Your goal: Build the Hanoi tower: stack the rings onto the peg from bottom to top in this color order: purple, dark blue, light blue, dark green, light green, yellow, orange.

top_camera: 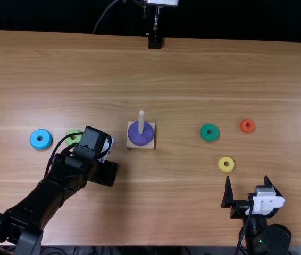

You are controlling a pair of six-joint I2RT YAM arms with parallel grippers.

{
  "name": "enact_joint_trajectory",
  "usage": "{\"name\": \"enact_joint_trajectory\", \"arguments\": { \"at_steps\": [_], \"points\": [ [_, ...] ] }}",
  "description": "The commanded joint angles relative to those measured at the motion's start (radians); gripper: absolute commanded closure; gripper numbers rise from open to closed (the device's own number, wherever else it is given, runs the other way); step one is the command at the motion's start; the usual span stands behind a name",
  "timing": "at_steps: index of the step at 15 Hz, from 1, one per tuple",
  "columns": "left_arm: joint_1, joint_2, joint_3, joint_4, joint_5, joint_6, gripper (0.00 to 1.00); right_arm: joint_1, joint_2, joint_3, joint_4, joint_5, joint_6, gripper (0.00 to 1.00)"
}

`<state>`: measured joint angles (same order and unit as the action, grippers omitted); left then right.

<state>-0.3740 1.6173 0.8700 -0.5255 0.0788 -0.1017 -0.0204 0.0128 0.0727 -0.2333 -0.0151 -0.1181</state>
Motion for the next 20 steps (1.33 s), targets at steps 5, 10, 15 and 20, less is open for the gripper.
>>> {"name": "enact_joint_trajectory", "arguments": {
  "at_steps": [5,10,15,20],
  "points": [
    [-0.013,0.015,-0.009,-0.041,-0.005,-0.09,1.0,-0.006,-0.013,-0.056,-0.07,-0.005,-0.002,0.0],
    [-0.008,0.019,0.319,-0.489,-0.07,-0.081,1.0,-0.006,-0.013,-0.056,-0.068,-0.005,-0.002,0.0],
    [0.0,0.115,0.725,-0.689,-0.073,-0.081,1.0,-0.006,-0.013,-0.056,-0.068,-0.005,-0.002,0.0],
    [-0.011,0.282,1.115,-0.82,-0.07,-0.093,1.0,-0.006,-0.013,-0.056,-0.07,-0.005,-0.002,0.0]
  ]
}}
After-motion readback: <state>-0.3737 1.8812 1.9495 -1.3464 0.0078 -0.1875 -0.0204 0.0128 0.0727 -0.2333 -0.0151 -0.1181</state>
